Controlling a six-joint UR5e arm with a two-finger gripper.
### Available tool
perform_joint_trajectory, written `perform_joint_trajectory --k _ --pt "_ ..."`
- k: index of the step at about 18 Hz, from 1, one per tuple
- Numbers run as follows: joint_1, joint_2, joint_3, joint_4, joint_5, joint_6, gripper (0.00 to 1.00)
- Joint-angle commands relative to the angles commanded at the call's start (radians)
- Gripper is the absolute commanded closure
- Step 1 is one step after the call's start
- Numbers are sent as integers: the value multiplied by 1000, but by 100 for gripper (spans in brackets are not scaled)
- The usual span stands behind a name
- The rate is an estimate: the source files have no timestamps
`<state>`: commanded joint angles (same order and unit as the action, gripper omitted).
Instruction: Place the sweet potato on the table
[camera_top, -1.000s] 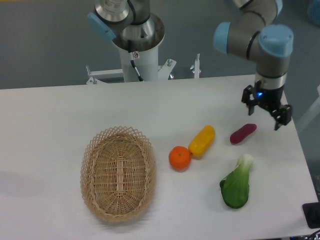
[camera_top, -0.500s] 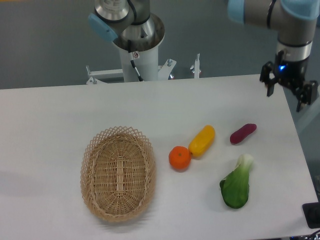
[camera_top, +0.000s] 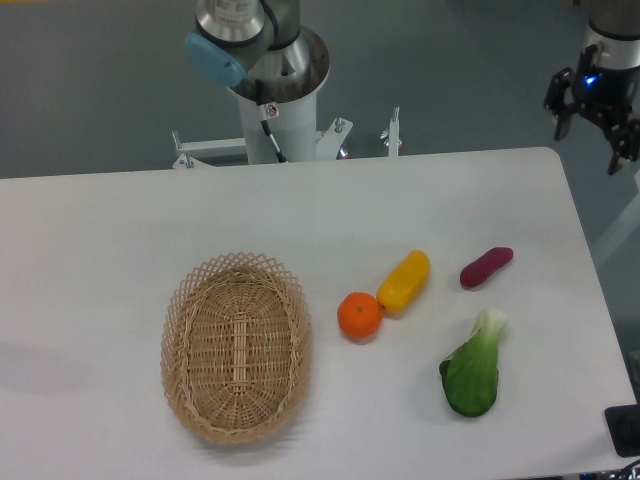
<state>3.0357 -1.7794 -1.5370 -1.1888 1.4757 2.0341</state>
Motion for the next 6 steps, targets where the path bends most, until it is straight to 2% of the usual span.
perform_joint_trajectory --k 6 --pt "3 0 2 5 -8 -5 0"
